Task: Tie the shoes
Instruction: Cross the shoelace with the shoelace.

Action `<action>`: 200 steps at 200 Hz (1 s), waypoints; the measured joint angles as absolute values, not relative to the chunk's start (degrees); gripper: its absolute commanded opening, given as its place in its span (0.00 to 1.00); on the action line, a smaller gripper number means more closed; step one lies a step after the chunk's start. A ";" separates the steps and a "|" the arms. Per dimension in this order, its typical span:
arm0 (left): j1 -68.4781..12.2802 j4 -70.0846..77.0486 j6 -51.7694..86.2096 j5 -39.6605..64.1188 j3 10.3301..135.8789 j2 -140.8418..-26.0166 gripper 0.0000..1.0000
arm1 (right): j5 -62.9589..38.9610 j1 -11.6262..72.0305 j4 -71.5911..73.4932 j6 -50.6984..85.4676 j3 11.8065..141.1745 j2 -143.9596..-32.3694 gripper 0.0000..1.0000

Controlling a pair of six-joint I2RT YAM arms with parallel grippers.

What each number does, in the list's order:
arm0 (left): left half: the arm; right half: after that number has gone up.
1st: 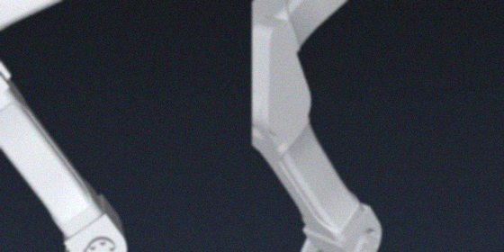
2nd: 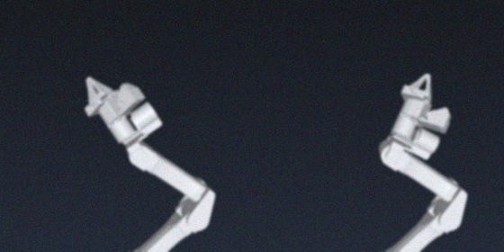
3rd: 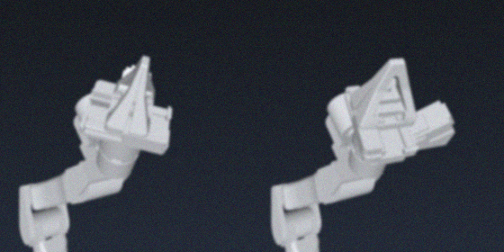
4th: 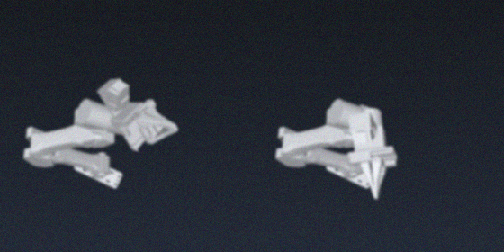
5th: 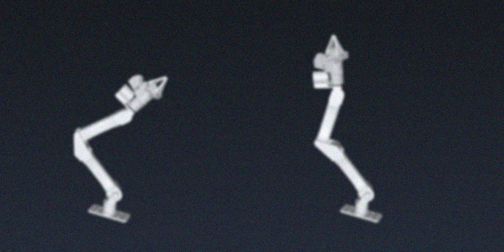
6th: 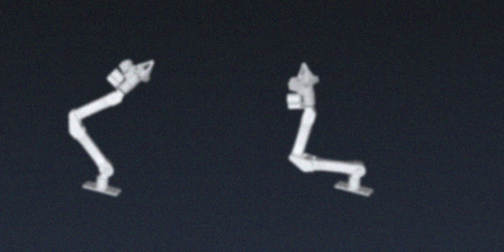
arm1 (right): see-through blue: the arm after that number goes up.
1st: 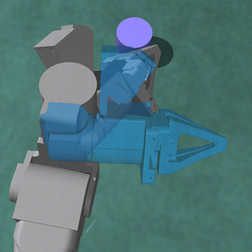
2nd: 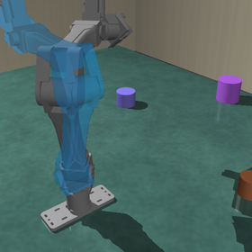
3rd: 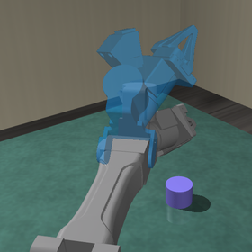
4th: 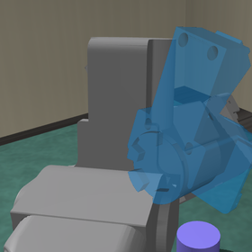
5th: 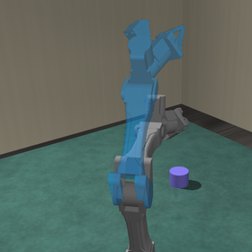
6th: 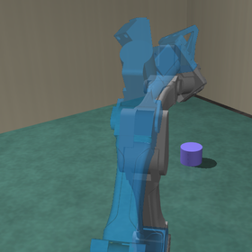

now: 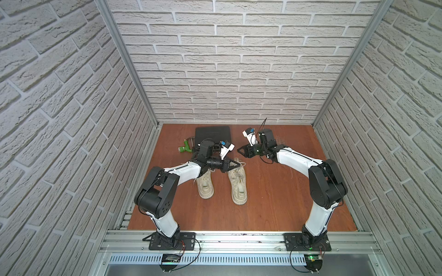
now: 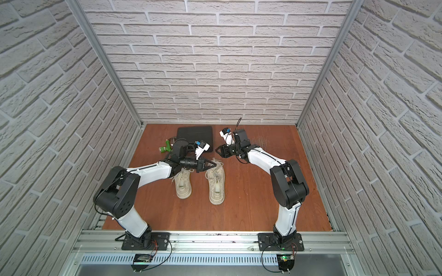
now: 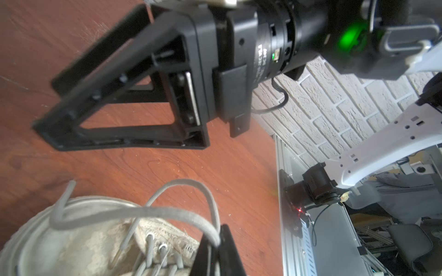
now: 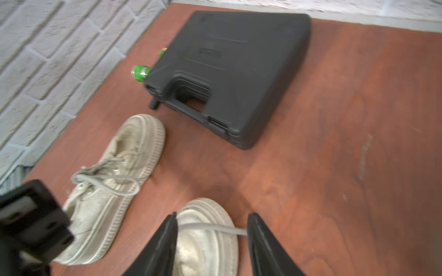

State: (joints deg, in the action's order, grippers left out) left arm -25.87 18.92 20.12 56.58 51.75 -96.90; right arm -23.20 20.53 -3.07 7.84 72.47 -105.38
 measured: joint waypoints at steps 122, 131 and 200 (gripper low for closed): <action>-24.77 23.62 24.14 54.70 50.50 -96.29 0.00 | -19.42 18.22 25.91 10.72 34.37 -84.31 0.64; -24.77 23.90 24.21 54.70 50.50 -96.31 0.00 | -19.88 19.11 29.52 11.75 32.99 -86.32 0.63; -24.77 24.03 24.27 54.46 50.50 -96.40 0.00 | -20.53 24.23 50.22 18.57 32.53 -100.01 0.61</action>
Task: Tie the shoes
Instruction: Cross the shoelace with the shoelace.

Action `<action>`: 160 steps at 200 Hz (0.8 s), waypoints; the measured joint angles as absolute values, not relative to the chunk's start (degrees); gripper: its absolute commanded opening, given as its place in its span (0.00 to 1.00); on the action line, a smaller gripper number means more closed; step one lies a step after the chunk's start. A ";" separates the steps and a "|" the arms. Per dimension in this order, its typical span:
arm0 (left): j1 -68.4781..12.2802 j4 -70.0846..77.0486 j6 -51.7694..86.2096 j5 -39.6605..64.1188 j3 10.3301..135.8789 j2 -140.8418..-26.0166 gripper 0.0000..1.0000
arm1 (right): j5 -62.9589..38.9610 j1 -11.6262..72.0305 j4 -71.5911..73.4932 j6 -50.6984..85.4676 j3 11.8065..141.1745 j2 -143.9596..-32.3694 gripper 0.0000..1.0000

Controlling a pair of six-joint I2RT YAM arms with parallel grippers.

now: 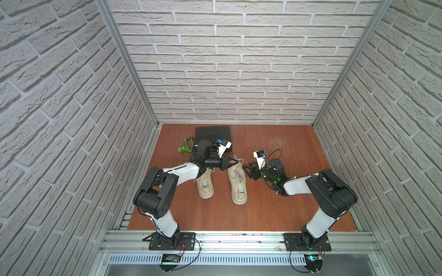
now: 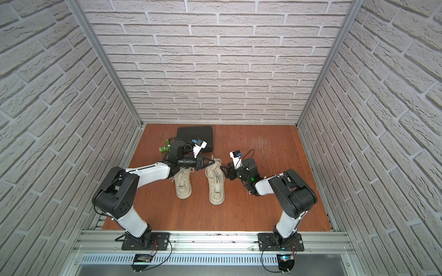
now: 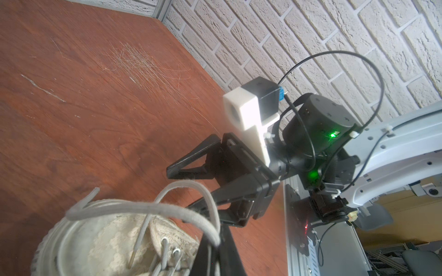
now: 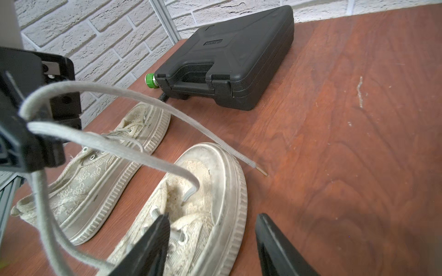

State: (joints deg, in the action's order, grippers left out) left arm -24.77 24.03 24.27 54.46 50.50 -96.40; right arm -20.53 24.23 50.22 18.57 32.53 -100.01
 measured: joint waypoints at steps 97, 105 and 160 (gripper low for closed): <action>-24.82 23.77 24.25 54.26 50.50 -96.44 0.00 | -20.16 26.04 57.52 22.50 39.31 -109.71 0.11; -24.82 23.79 24.25 54.26 50.50 -96.53 0.00 | -19.97 26.06 57.69 22.22 39.22 -109.62 0.03; -25.80 23.51 24.23 54.13 52.05 -98.76 0.00 | -16.71 26.06 47.46 17.96 34.26 -97.60 0.03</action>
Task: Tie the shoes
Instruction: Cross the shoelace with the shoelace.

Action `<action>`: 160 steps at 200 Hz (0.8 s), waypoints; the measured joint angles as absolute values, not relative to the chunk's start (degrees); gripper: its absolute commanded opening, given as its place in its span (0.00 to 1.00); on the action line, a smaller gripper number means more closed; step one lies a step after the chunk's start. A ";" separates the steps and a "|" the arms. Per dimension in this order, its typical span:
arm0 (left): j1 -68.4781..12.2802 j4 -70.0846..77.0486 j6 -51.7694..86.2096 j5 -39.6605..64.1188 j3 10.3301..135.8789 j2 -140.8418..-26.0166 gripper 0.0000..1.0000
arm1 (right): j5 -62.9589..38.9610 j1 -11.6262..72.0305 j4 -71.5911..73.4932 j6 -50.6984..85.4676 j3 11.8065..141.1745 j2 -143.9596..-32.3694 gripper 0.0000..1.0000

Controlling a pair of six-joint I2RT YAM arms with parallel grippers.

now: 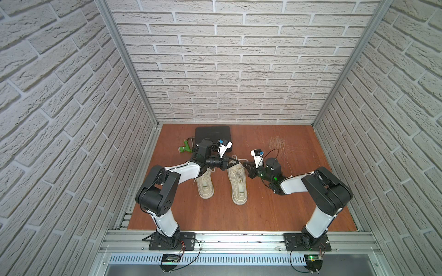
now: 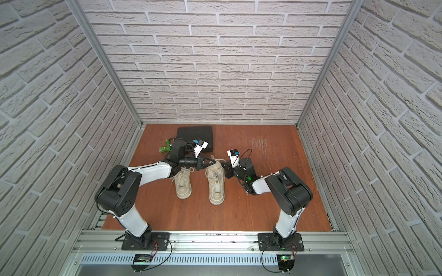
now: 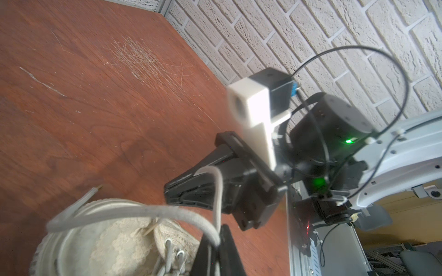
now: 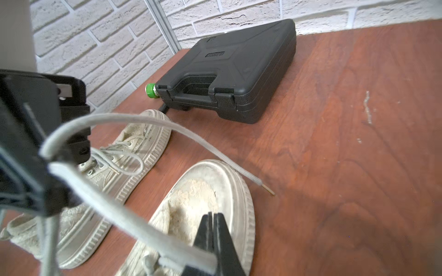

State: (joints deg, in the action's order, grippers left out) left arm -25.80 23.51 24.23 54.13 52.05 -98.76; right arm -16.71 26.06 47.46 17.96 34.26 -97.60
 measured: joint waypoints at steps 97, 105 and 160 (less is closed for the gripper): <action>-29.36 25.74 25.71 54.24 56.05 -105.10 0.00 | -12.16 28.49 -2.35 6.07 44.21 -69.95 0.03; -29.69 26.37 26.06 54.39 56.23 -105.54 0.00 | -11.73 29.32 -4.67 5.85 44.91 -69.38 0.03; -30.13 29.15 28.18 54.96 56.73 -107.18 0.00 | -4.56 37.95 -13.21 5.06 49.84 -71.81 0.03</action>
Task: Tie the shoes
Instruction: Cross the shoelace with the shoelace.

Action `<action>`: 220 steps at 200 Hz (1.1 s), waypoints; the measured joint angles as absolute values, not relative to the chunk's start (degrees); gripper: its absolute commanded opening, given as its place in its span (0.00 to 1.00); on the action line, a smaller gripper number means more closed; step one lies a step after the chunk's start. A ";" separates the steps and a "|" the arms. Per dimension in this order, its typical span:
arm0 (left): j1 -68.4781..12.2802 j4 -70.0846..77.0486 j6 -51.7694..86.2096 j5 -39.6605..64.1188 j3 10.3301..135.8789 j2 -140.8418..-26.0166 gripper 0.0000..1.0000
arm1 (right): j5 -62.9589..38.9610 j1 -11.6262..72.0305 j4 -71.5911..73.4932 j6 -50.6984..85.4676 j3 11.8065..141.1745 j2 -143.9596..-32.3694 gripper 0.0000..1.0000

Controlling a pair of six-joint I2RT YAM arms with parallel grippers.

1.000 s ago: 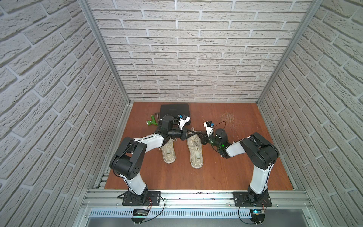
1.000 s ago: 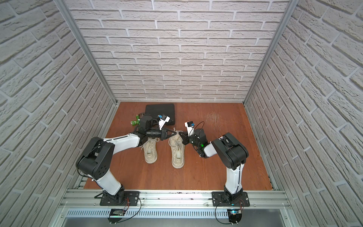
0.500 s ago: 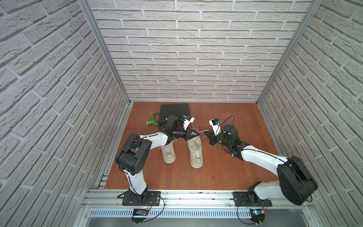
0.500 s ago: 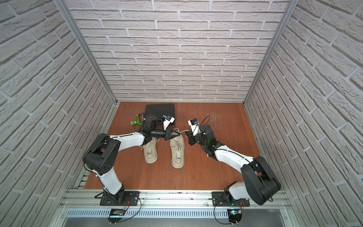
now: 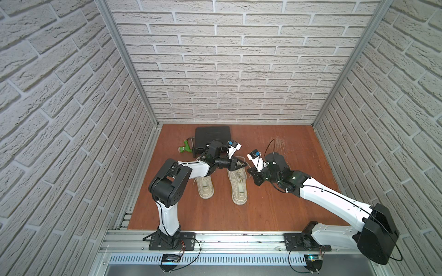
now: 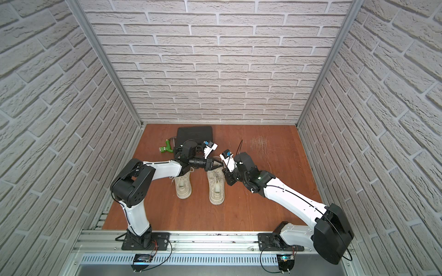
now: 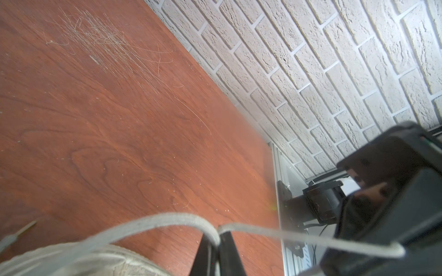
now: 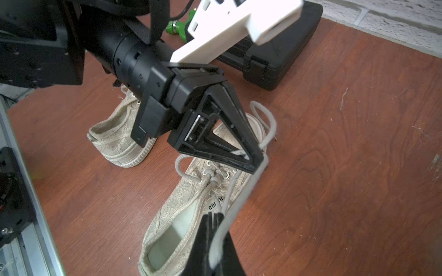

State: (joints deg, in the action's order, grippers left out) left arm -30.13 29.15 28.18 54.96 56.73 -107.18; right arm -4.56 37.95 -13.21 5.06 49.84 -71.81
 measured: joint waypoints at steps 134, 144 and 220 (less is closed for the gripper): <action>-30.06 29.17 28.75 54.00 56.73 -107.53 0.00 | 10.11 45.28 -10.94 0.75 55.79 -84.75 0.03; -30.06 29.17 28.75 54.00 56.73 -107.66 0.00 | 11.07 45.67 -11.22 0.30 56.18 -85.14 0.03; -30.06 29.10 28.77 53.76 56.77 -108.44 0.00 | 17.69 47.53 -13.13 -2.87 57.65 -88.68 0.03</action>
State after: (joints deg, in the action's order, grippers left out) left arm -30.06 29.10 28.77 53.76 56.77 -108.44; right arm 17.69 47.53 -13.13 -2.87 57.65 -88.68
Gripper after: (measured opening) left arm 0.089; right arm 0.070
